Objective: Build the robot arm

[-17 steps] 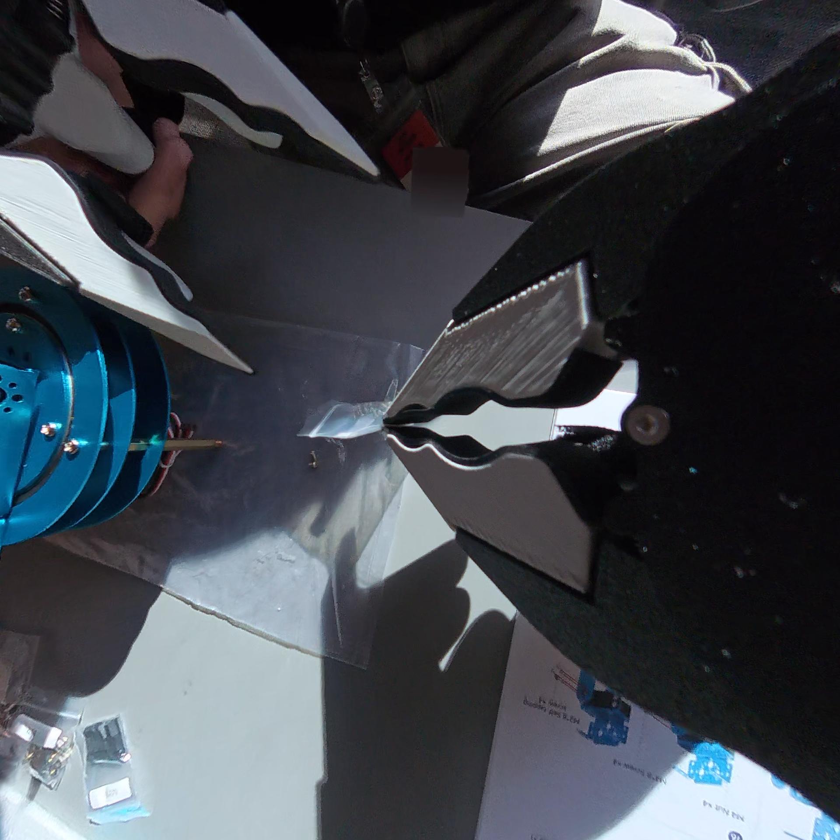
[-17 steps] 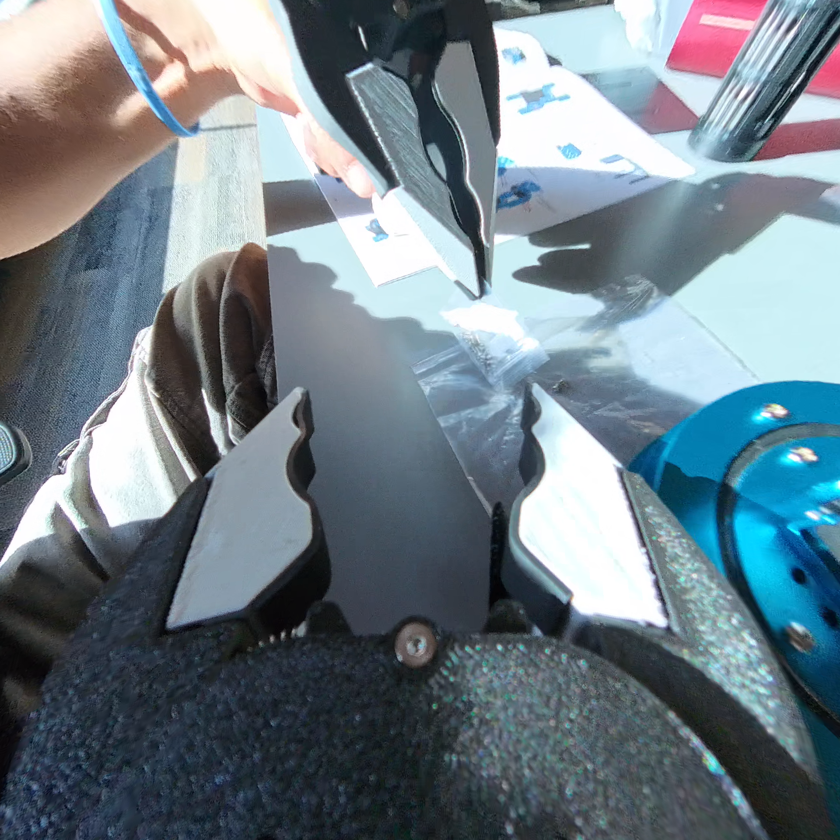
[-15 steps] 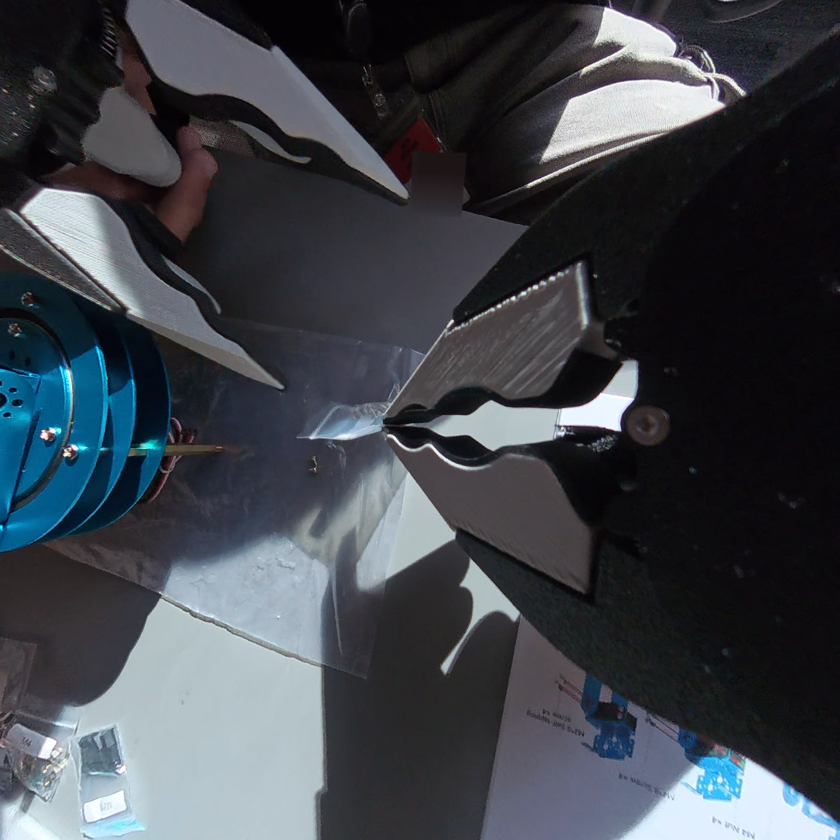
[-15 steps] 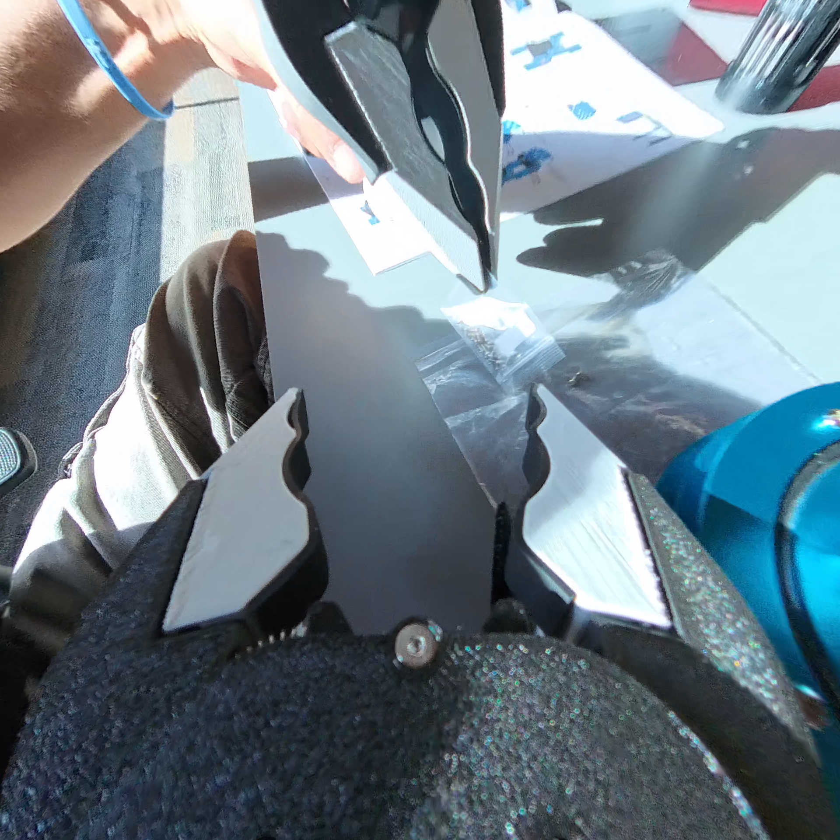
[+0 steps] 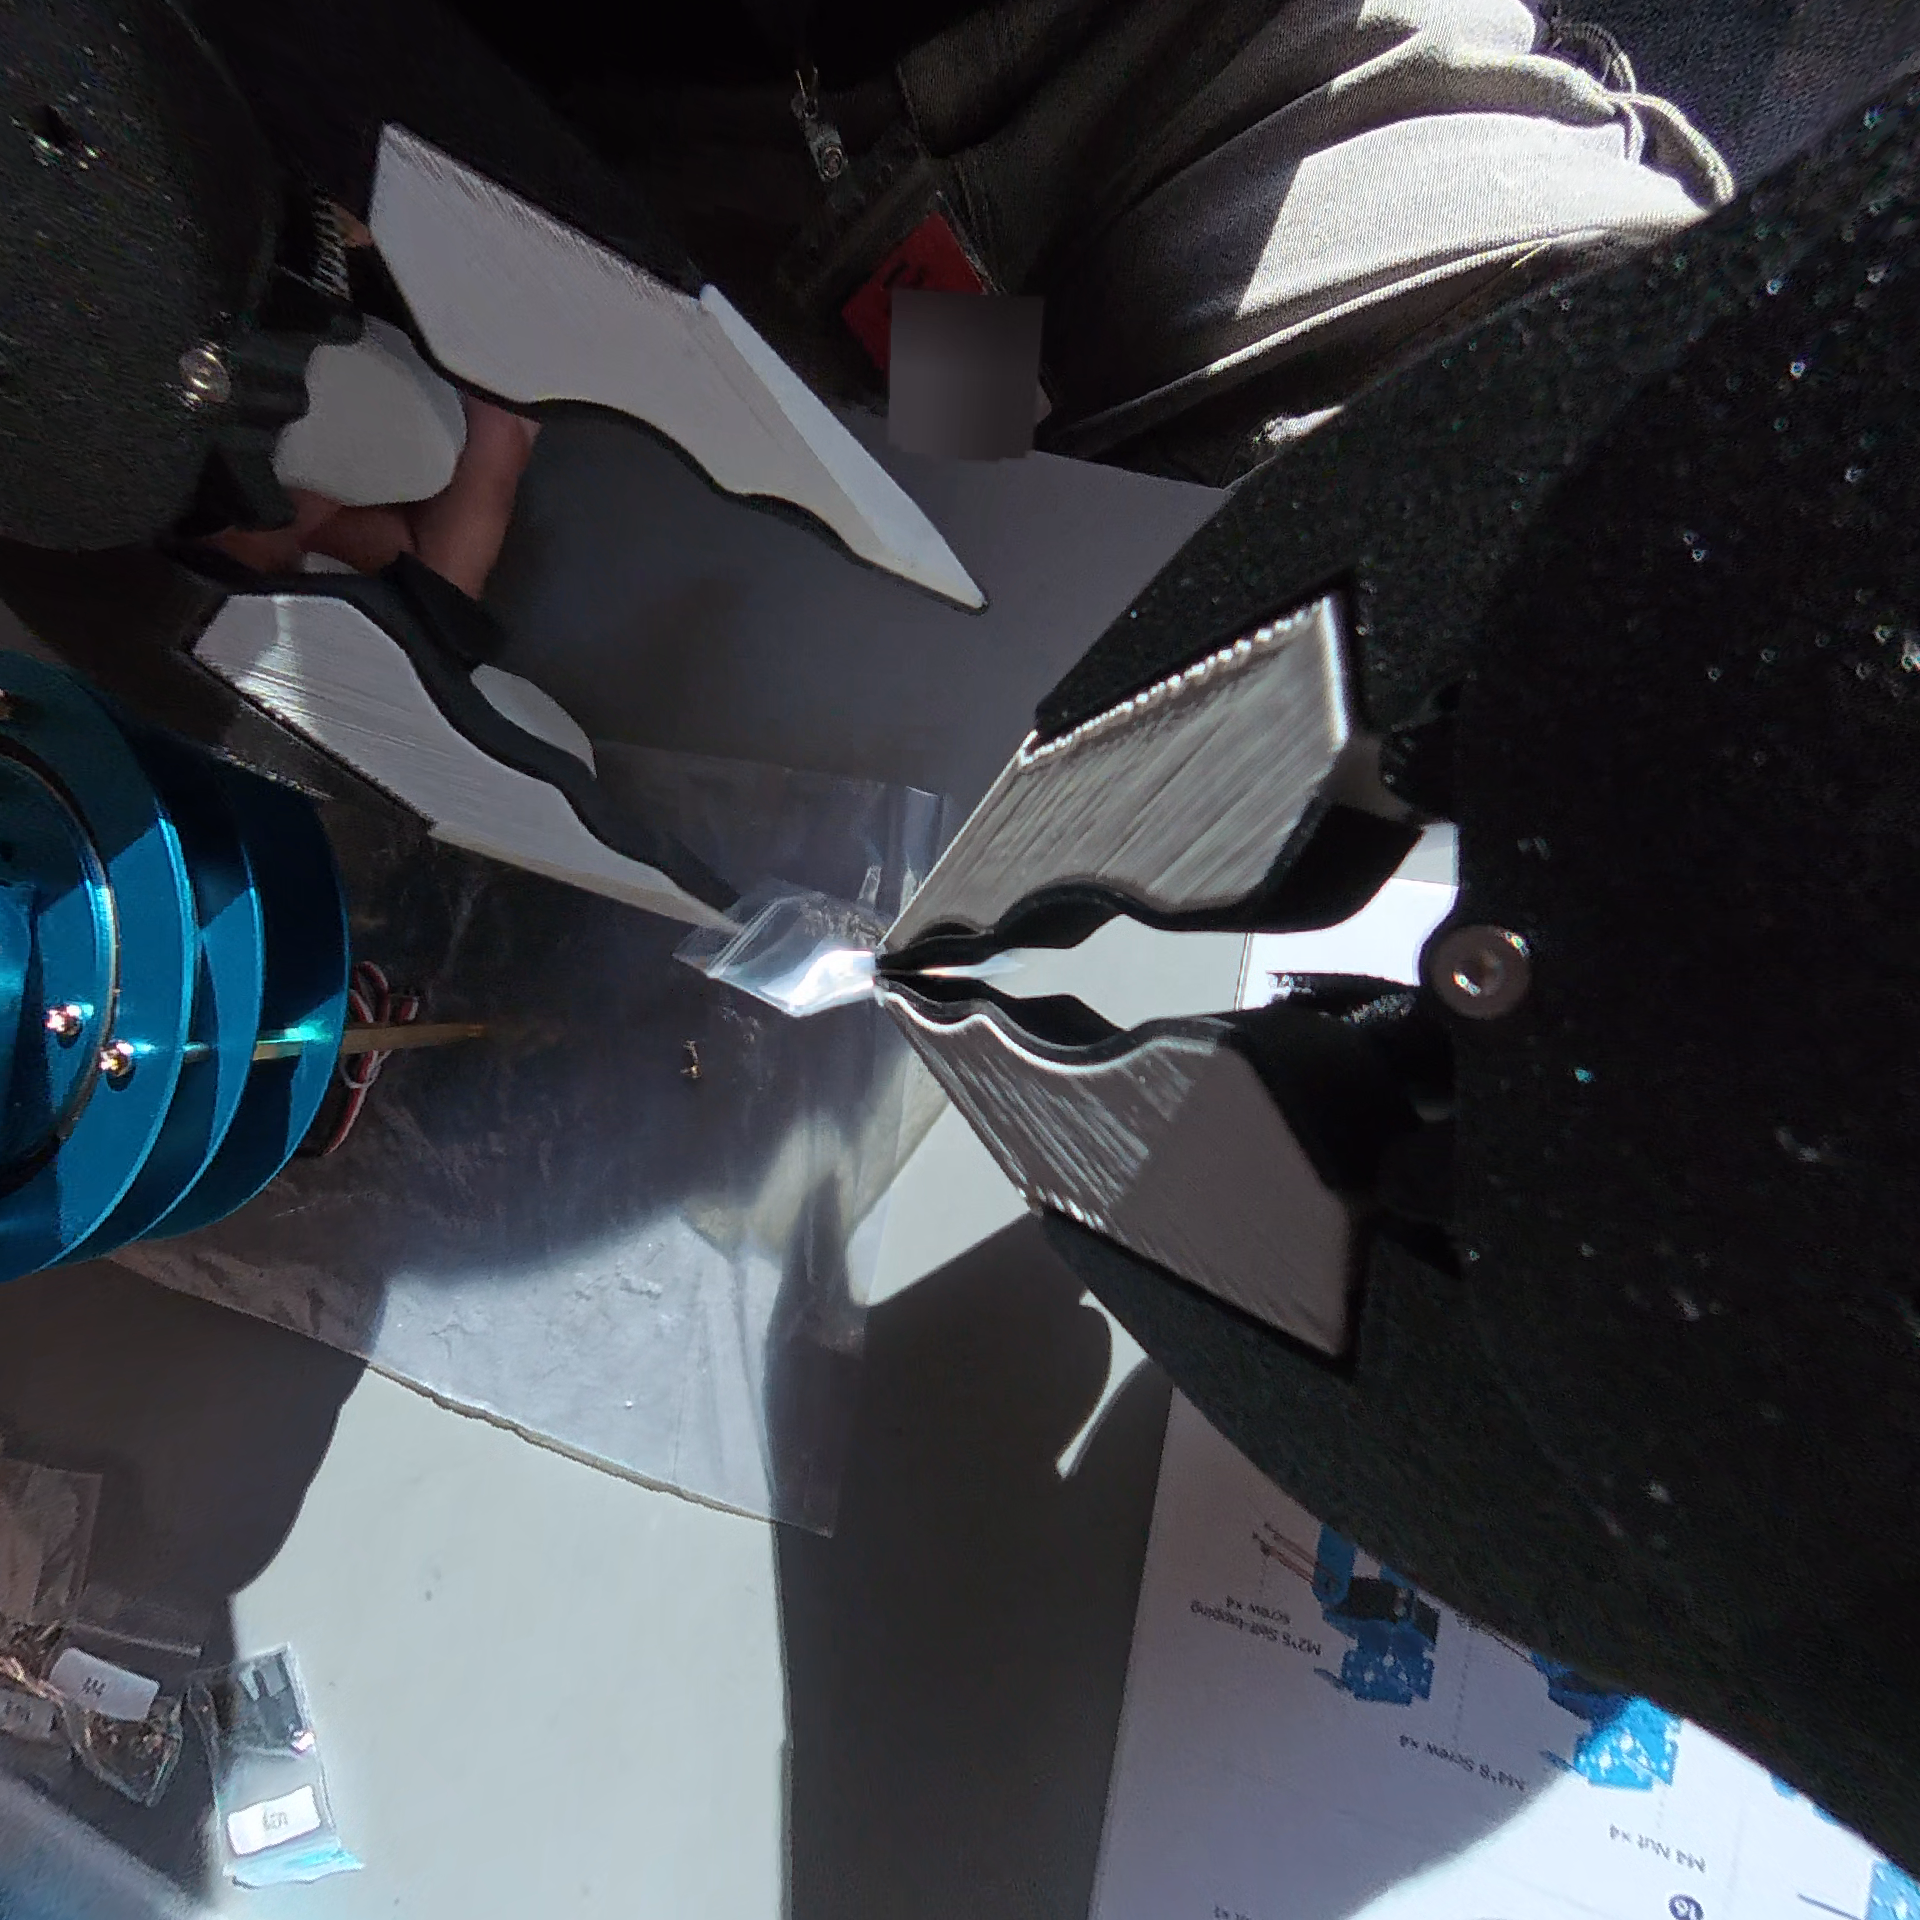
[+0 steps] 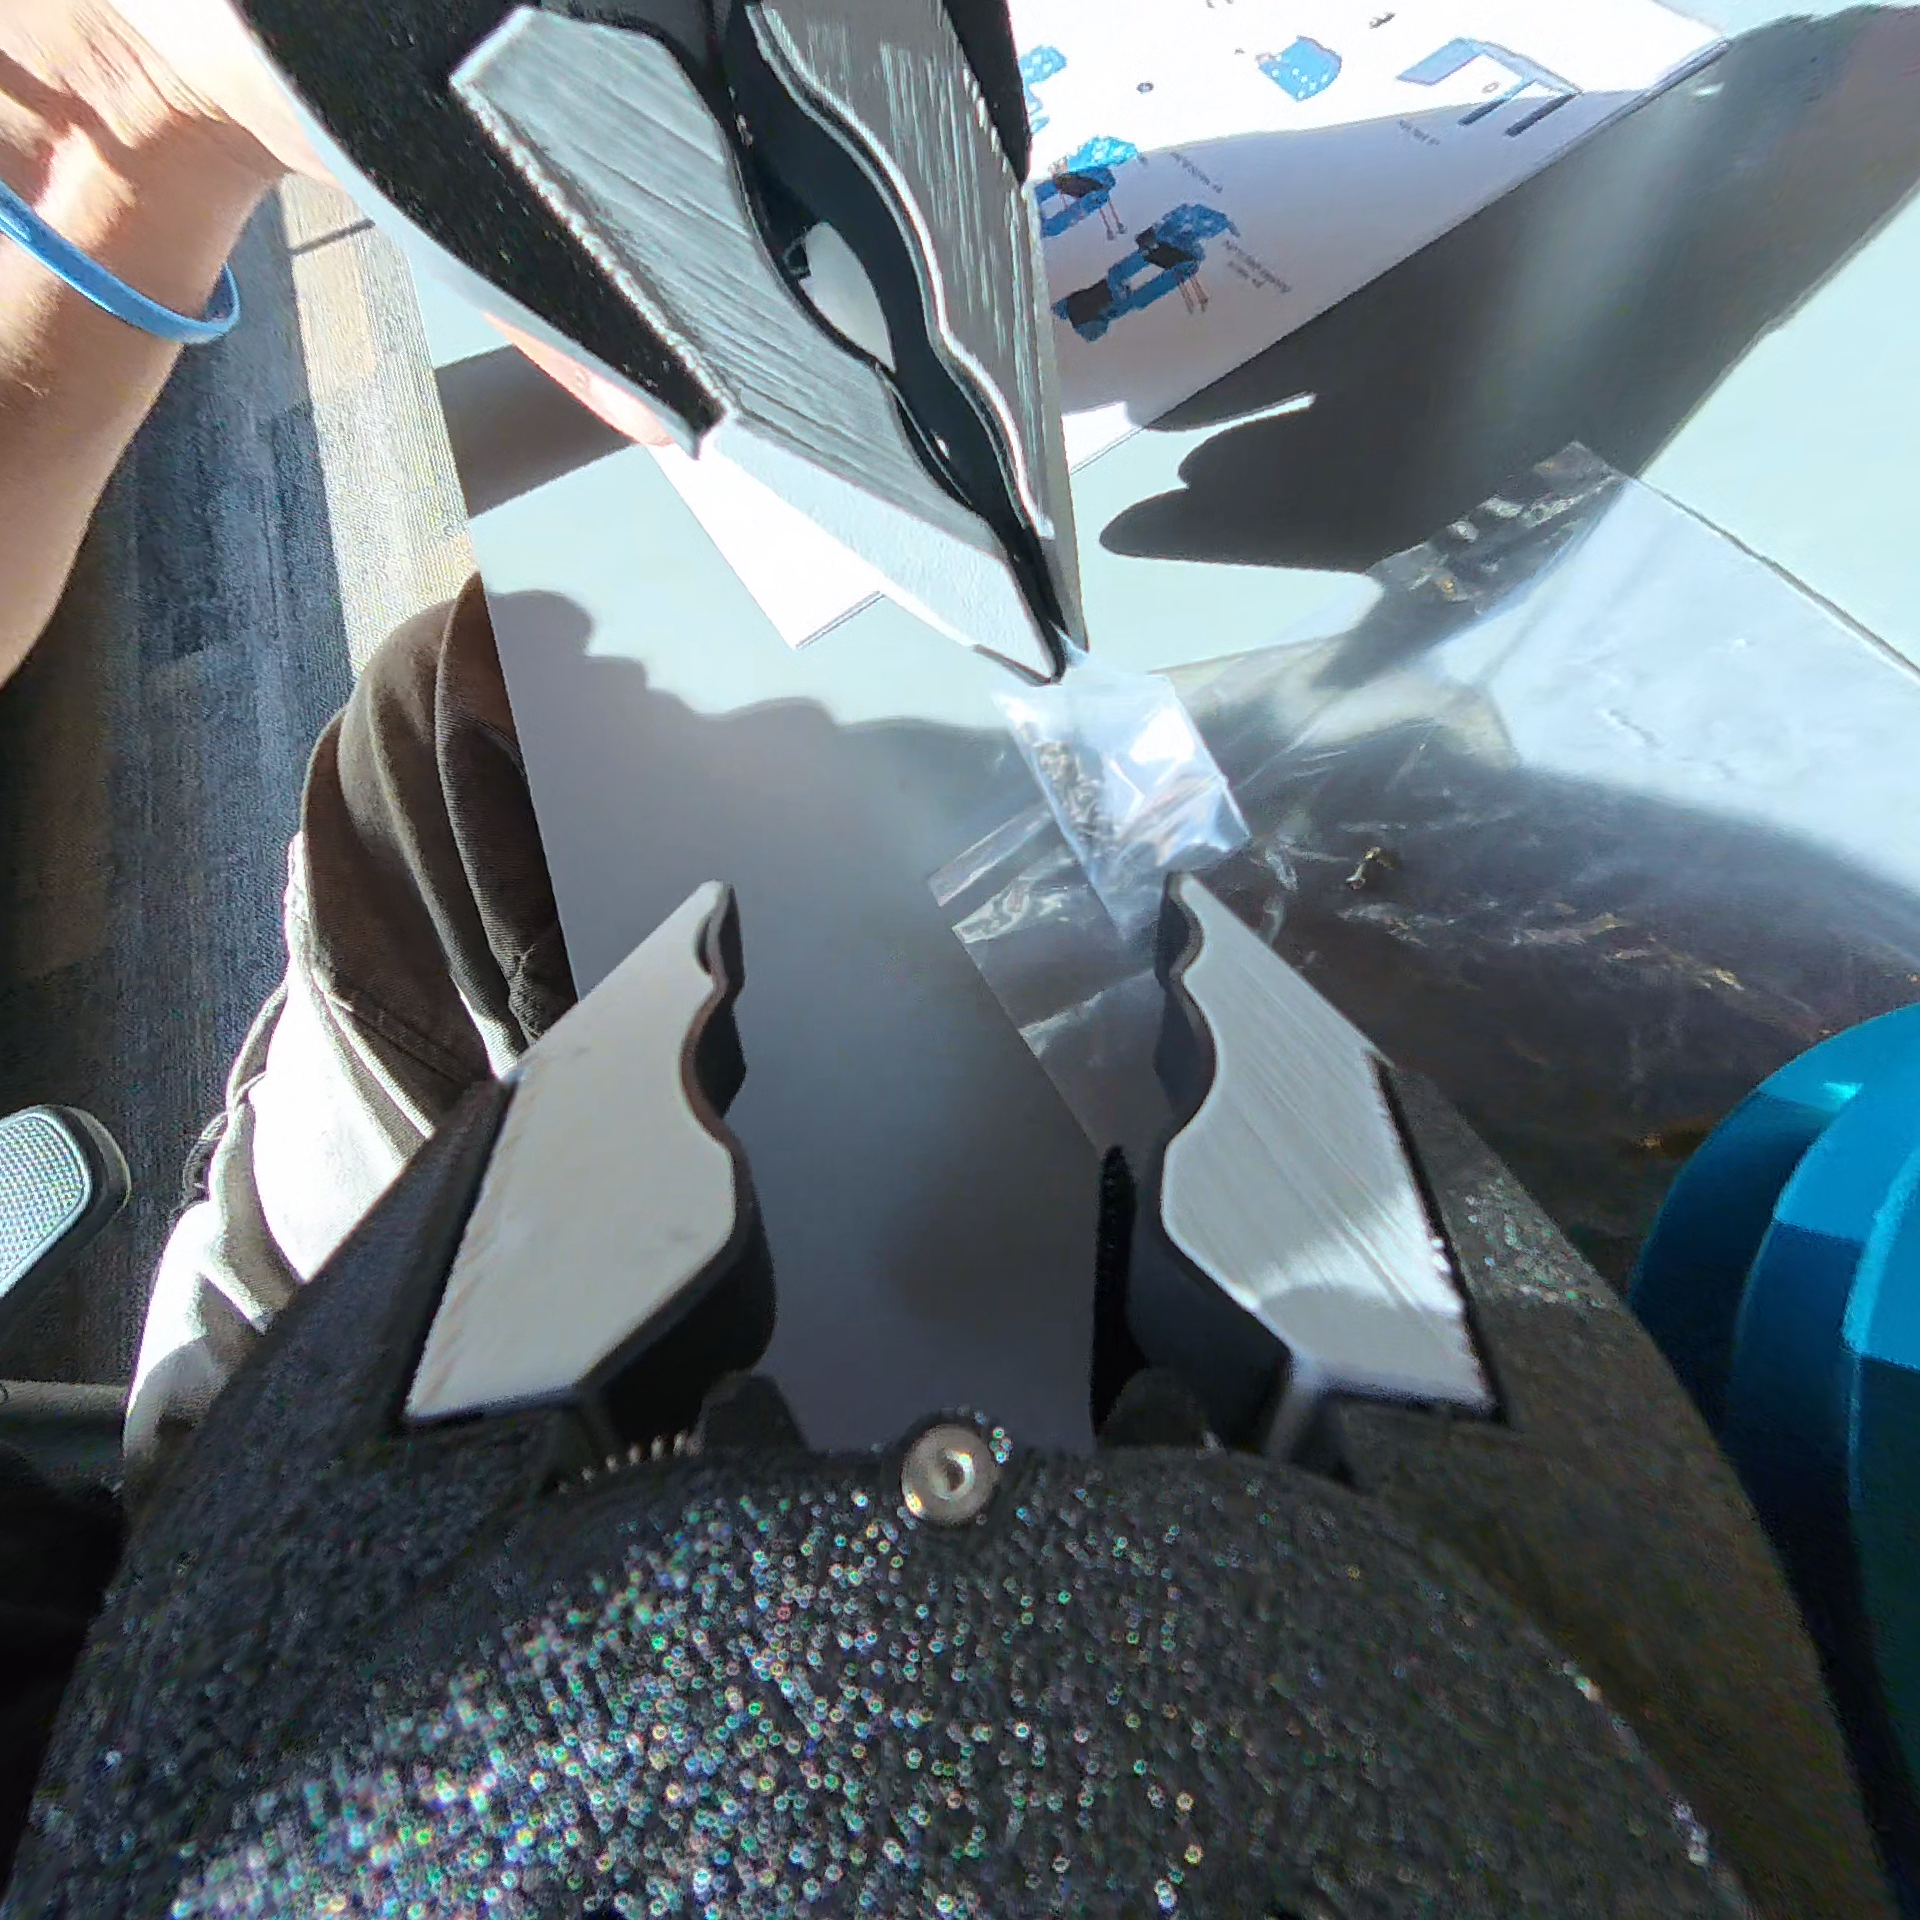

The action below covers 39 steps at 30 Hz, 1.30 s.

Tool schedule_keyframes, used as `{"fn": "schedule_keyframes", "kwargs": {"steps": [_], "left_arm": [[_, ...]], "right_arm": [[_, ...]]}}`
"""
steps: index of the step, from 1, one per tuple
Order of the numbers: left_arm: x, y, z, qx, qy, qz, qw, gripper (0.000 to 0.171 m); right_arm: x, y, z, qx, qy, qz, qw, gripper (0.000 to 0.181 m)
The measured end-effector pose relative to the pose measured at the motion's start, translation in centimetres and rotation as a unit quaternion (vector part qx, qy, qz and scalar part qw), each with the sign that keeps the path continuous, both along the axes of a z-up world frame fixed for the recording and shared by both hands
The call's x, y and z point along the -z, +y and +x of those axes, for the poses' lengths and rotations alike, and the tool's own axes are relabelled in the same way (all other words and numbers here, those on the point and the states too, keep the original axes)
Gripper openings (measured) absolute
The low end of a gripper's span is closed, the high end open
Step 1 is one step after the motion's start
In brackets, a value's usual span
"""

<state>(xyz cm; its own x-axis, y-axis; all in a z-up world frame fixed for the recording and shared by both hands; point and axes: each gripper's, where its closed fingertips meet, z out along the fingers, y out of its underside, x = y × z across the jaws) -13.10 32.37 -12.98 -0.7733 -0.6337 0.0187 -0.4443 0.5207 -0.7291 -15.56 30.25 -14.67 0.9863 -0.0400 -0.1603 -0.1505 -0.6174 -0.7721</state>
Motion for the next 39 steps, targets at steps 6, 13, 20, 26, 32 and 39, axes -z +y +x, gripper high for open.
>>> {"fn": "schedule_keyframes", "kwargs": {"steps": [6, 13, 20, 26, 32, 39], "left_arm": [[0.0, 0.0, -0.4, 0.005, -0.001, -0.002, 1.0, 0.0], [-1.0, 0.3, -0.7, 0.002, -0.01, -0.021, 1.0, 0.0], [-1.8, 0.8, -0.8, 0.003, -0.022, -0.037, 0.999, 0.0], [-1.0, 0.1, -0.3, 0.01, -0.015, -0.032, 0.999, 0.0], [-1.3, 0.3, 0.4, 0.004, -0.019, -0.027, 0.999, 0.0], [-0.8, 0.5, 0.6, 0.005, -0.013, -0.019, 1.0, 0.0]], "right_arm": [[-1.0, 0.3, 0.3, 0.007, 0.02, 0.036, 0.999, 0.06], [-0.8, 0.5, 1.9, 0.04, 0.037, 0.037, 0.998, 0.0], [-1.4, 0.1, 2.5, 0.053, 0.016, 0.05, 0.997, 0.0], [-0.8, 0.0, 3.2, 0.067, -0.028, 0.029, 0.997, 0.0], [-0.2, -0.1, 3.6, 0.073, -0.037, 0.012, 0.997, 0.01], [0.1, -0.8, 3.4, 0.067, -0.035, 0.002, 0.997, 0.021]]}}
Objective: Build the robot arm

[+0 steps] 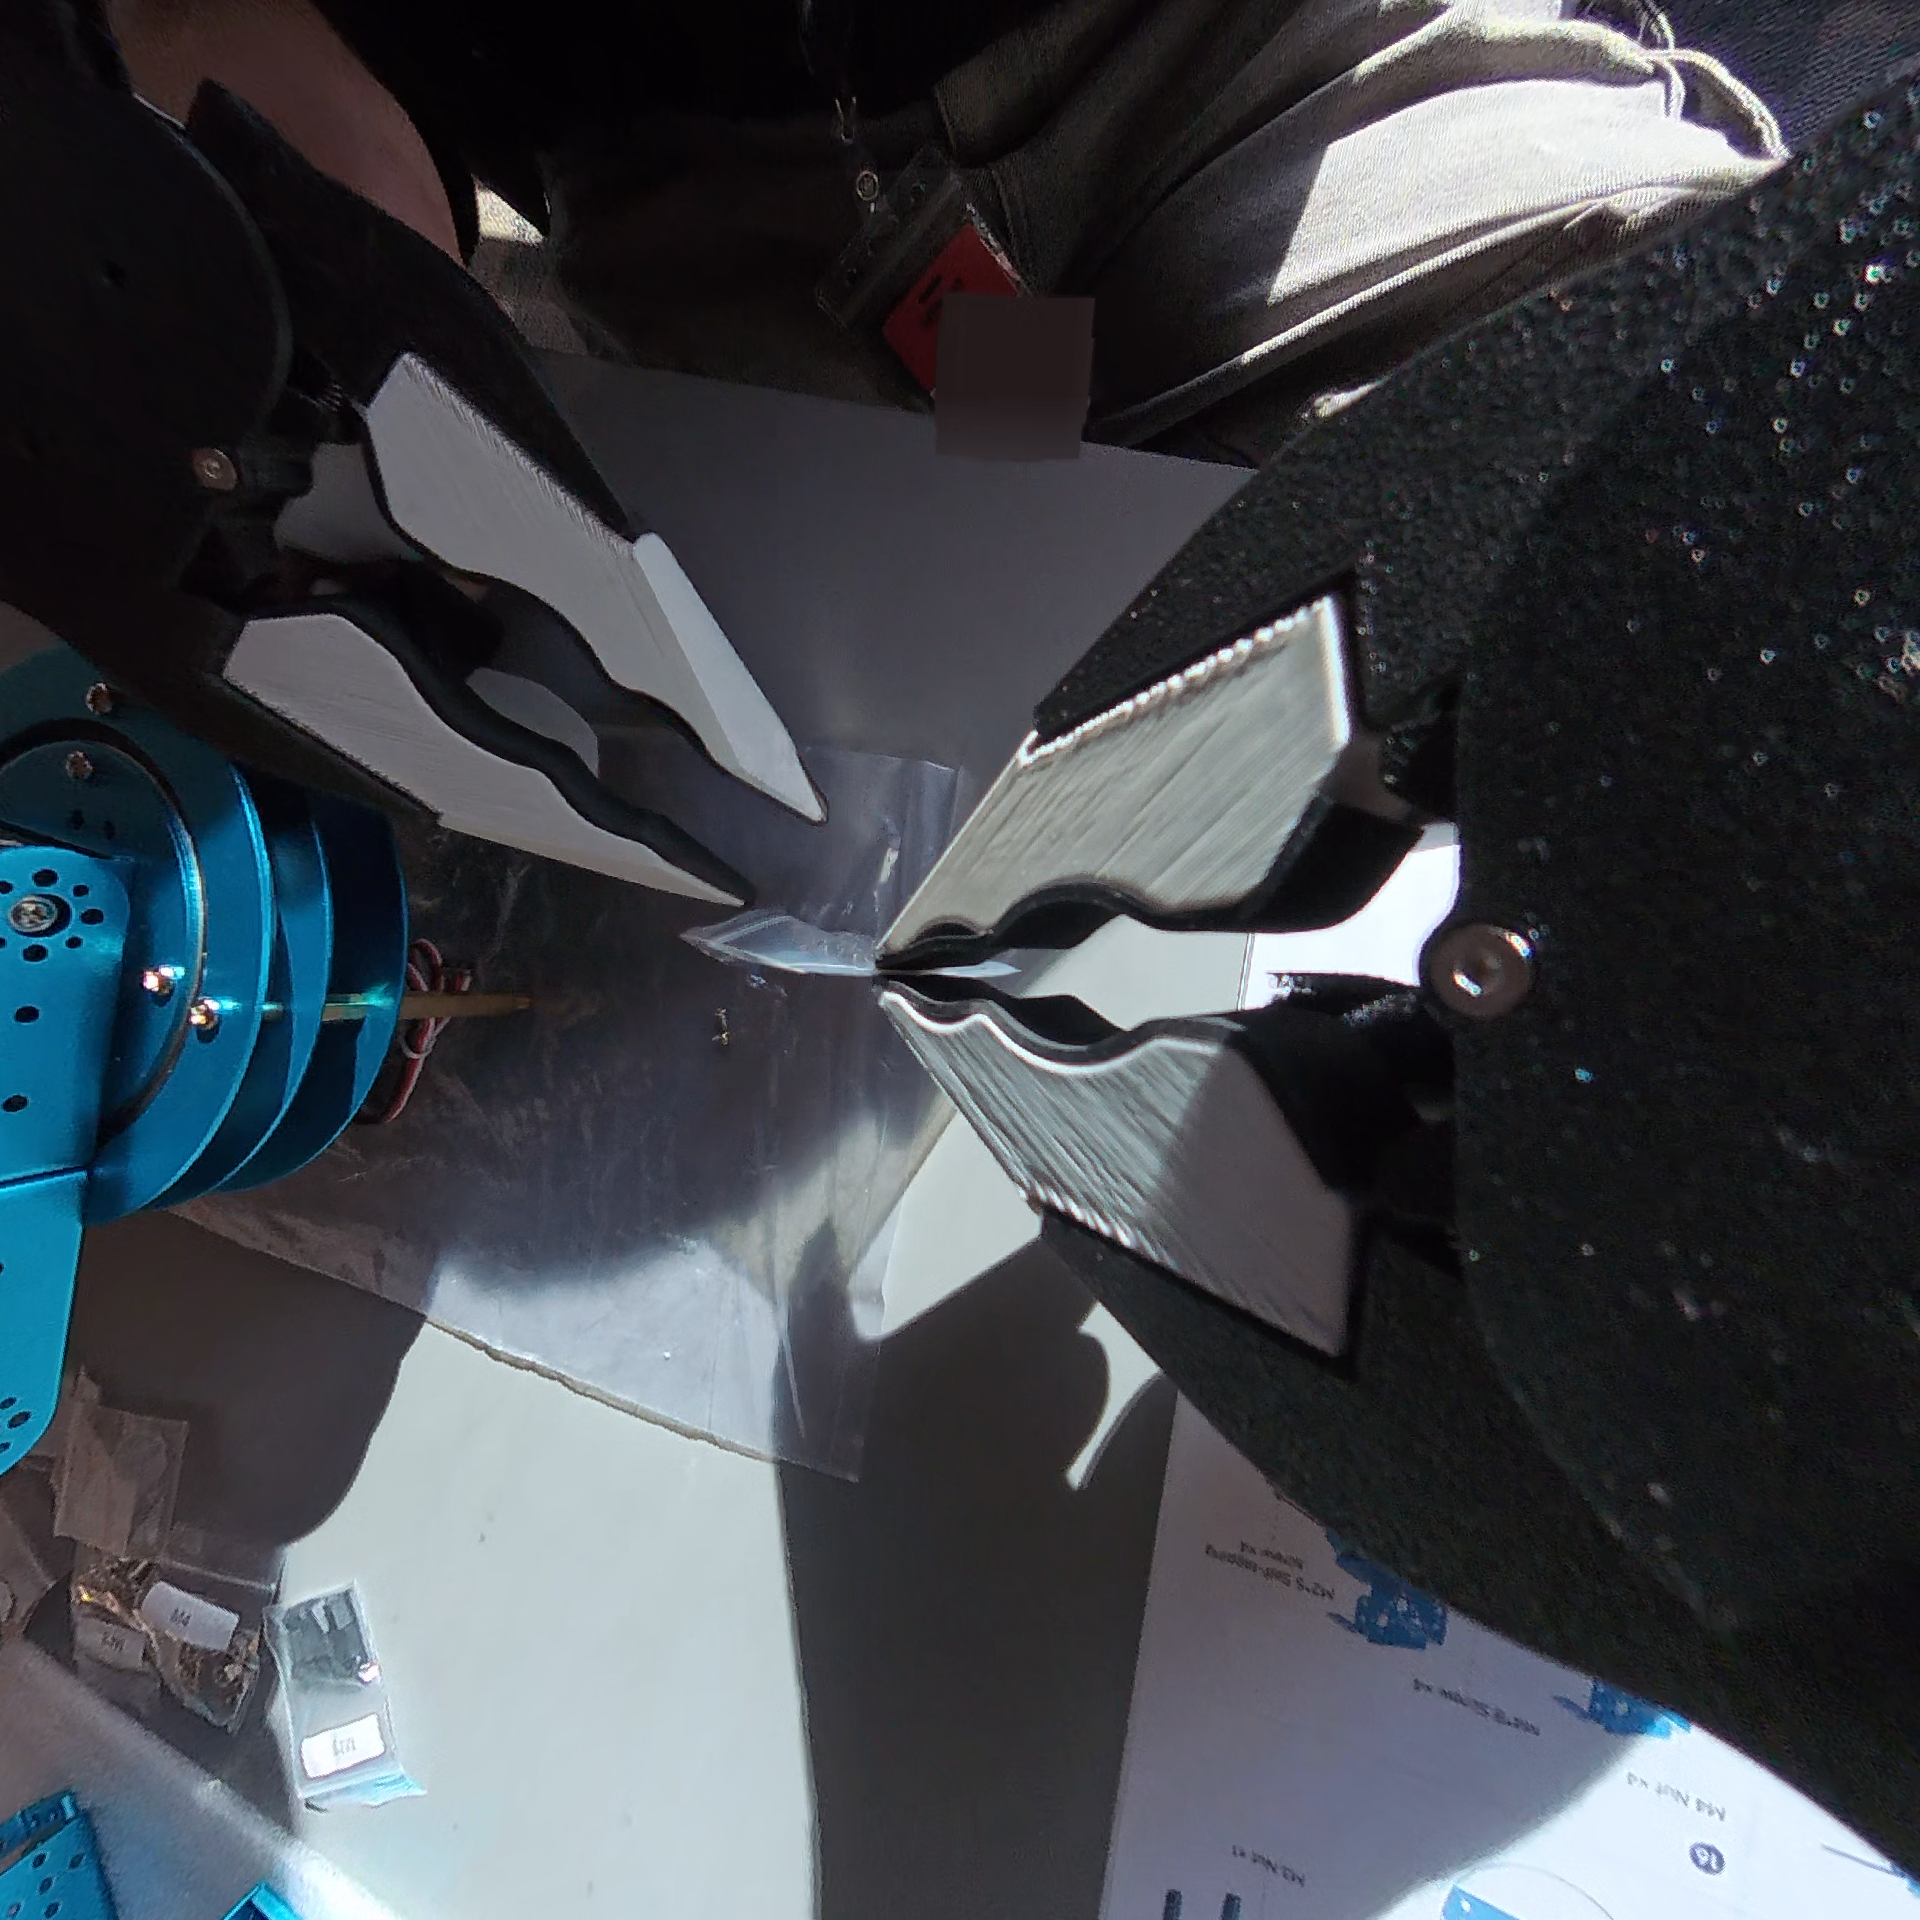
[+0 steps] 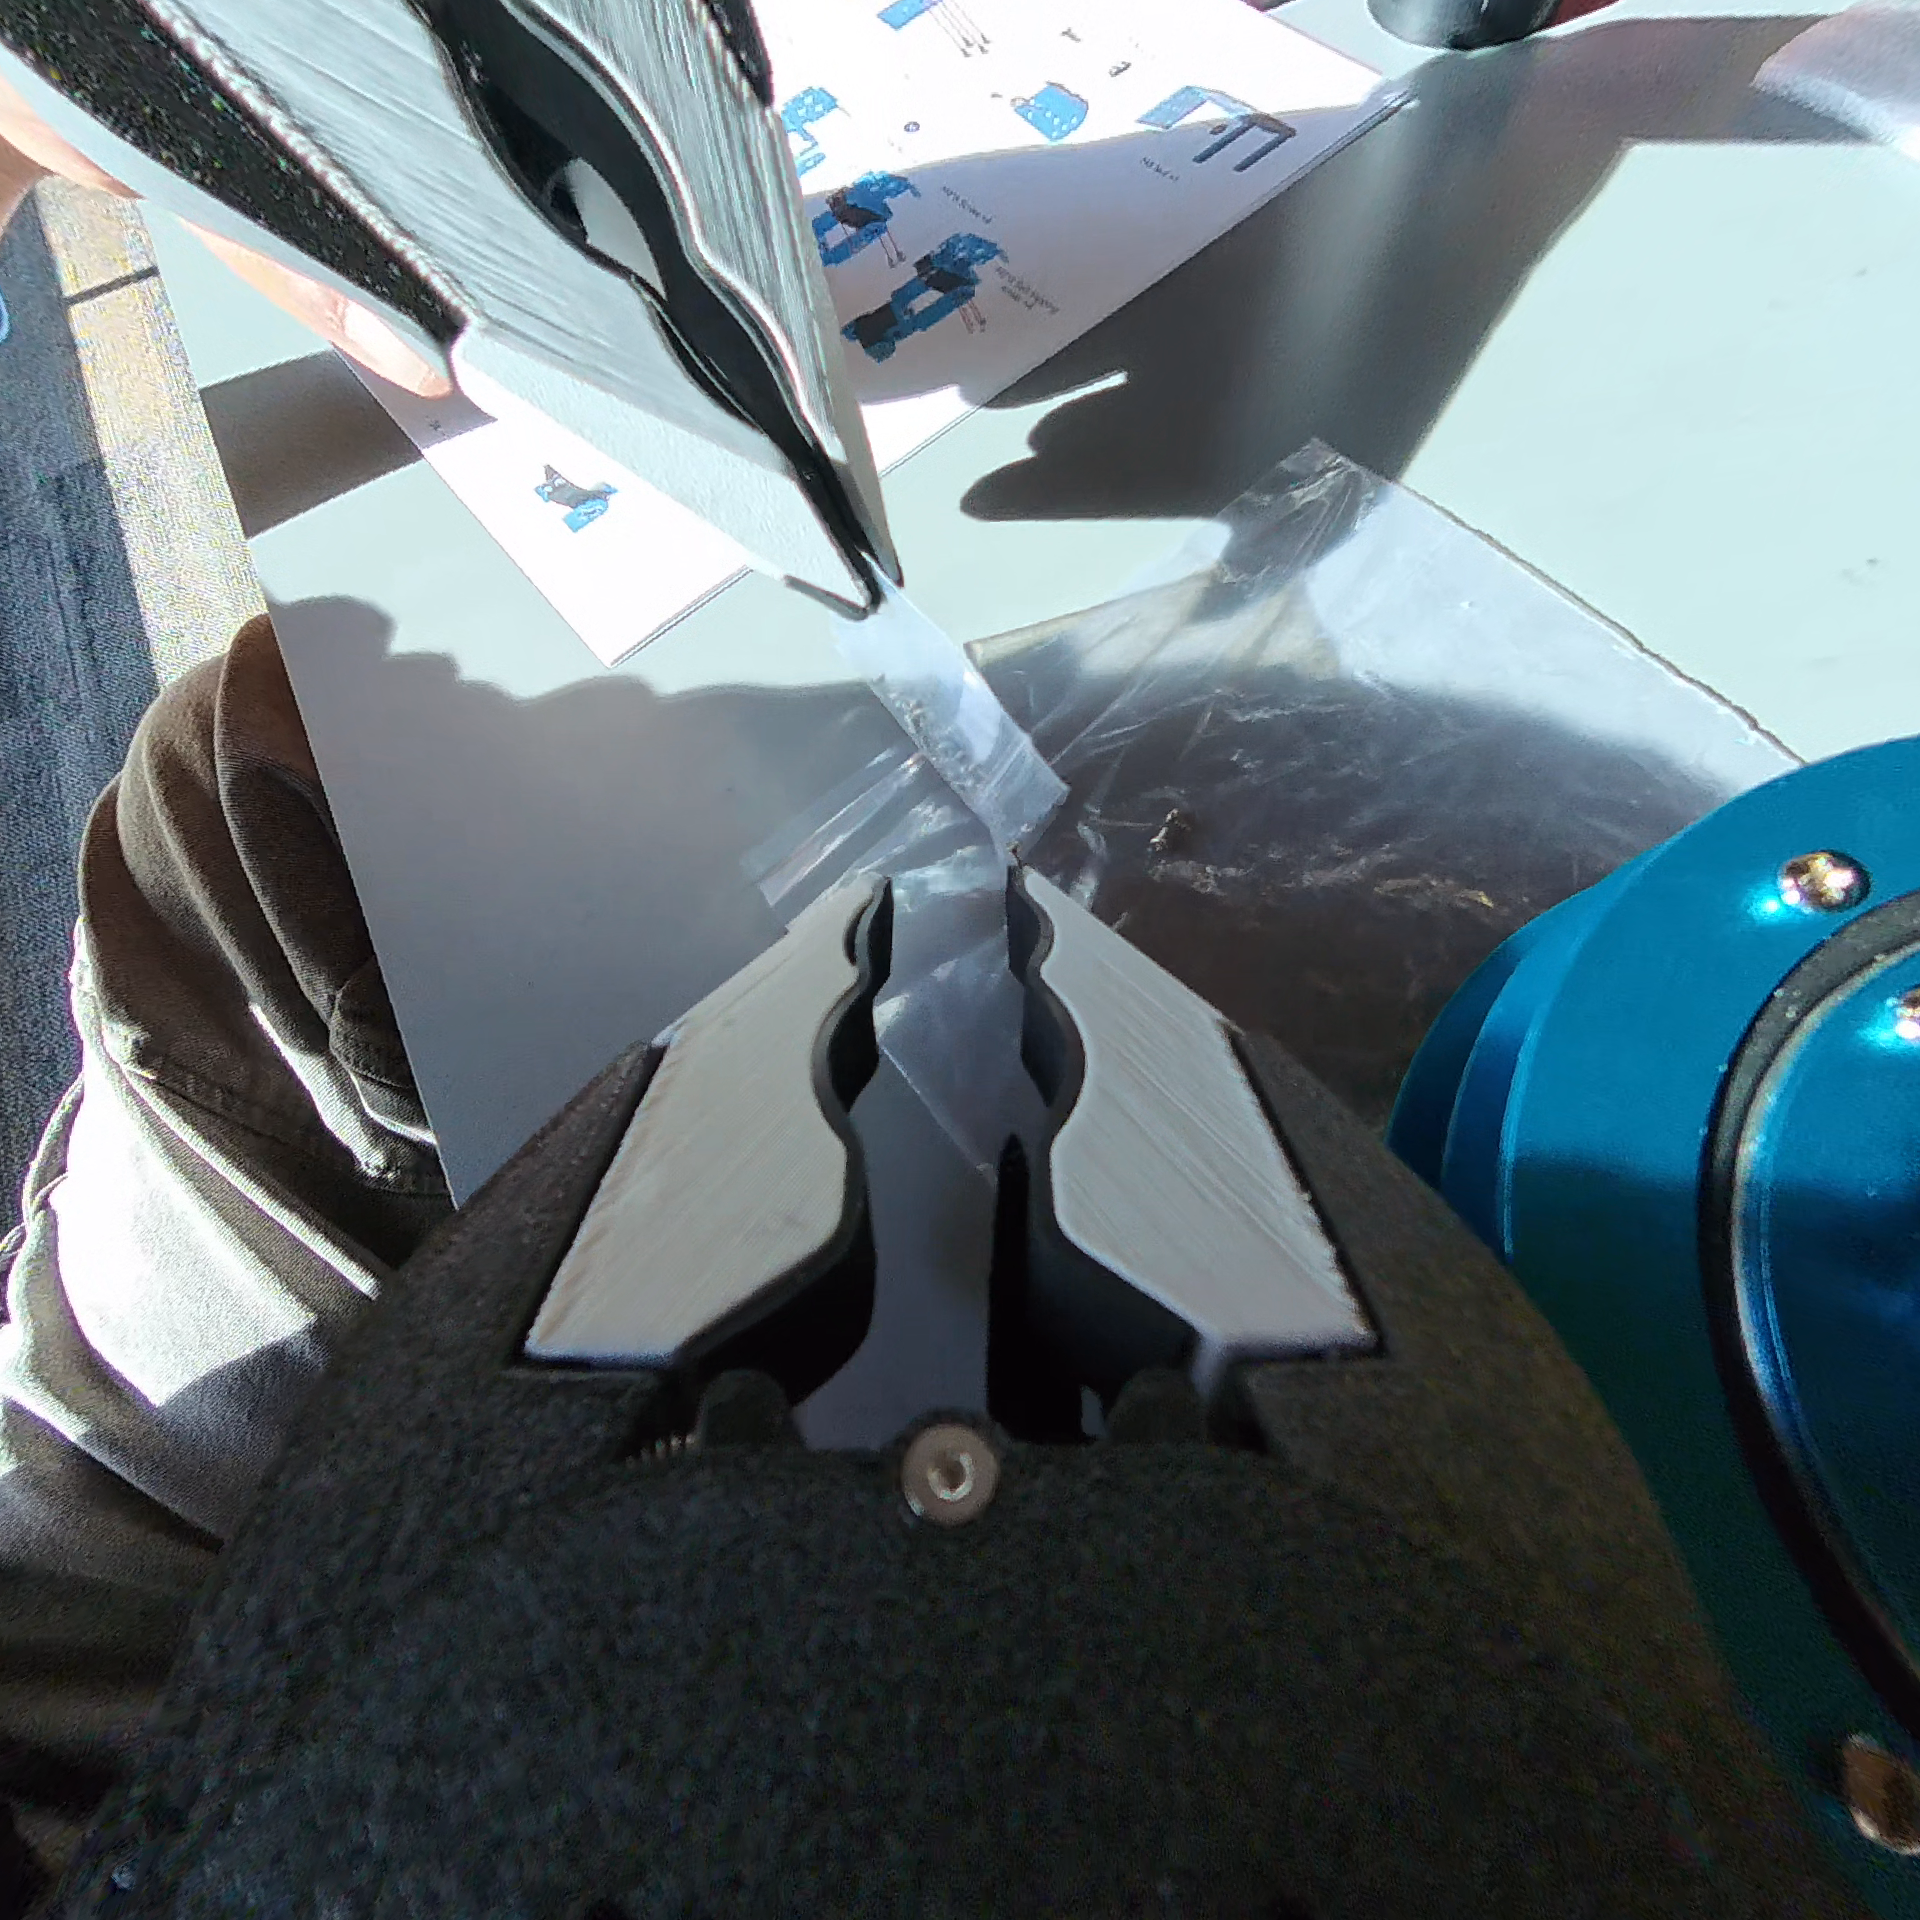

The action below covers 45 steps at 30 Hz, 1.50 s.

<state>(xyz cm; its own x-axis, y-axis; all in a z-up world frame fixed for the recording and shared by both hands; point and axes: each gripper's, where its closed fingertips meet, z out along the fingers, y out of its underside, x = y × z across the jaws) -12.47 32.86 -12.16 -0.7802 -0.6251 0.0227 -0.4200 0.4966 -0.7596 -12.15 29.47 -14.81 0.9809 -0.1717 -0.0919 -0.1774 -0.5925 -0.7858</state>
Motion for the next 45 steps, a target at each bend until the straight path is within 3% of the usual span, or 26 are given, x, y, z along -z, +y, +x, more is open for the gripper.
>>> {"fn": "schedule_keyframes", "kwargs": {"steps": [10, 20, 30, 36, 45], "left_arm": [[0.2, -0.2, -0.1, 0.007, 0.004, 0.005, 1.0, 0.0], [0.1, -0.2, -0.3, 0.007, 0.004, 0.005, 1.0, 0.0], [1.0, -0.2, -0.6, 0.01, 0.016, 0.01, 1.0, 0.0], [1.0, -0.3, -0.6, 0.013, 0.015, 0.014, 1.0, 0.0], [0.9, 0.4, -0.9, 0.007, 0.014, 0.014, 1.0, 0.0]], "right_arm": [[0.0, 0.8, -0.9, -0.021, 0.009, 0.004, 1.0, 0.041], [1.0, 1.0, -1.2, -0.029, 0.006, -0.028, 0.999, 0.043], [-0.8, 1.9, -1.6, -0.038, 0.001, 0.026, 0.999, 0.042], [0.6, 2.2, -2.1, -0.052, 0.037, -0.009, 0.998, 0.048], [0.7, 1.6, -1.8, -0.045, -0.001, -0.02, 0.999, 0.046]]}}
